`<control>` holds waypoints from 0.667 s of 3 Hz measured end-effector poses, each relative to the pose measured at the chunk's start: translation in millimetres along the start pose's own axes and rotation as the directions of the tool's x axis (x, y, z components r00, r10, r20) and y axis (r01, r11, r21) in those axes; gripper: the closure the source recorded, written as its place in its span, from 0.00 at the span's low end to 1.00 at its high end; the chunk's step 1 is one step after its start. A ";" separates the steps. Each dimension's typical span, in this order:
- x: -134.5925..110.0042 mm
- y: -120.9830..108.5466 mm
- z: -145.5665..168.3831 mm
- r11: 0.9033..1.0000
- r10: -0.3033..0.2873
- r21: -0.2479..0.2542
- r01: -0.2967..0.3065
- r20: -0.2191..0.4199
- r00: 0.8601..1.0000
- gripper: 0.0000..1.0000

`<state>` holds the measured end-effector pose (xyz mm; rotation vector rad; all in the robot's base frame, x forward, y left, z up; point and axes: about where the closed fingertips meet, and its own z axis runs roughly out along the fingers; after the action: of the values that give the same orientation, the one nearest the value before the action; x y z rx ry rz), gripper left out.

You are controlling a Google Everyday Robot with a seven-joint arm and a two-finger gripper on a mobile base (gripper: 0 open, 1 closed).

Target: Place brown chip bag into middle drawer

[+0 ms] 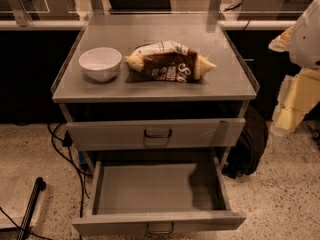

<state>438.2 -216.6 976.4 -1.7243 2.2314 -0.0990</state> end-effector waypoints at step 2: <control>-1.9 -14.6 7.8 0.999 0.015 0.032 -0.016 0.024 1.000 0.00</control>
Offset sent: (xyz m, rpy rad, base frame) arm 0.0423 -0.0047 -0.0152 0.0526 -0.0663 -0.0391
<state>454.5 -217.7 973.0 -1.6828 2.2132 -0.1092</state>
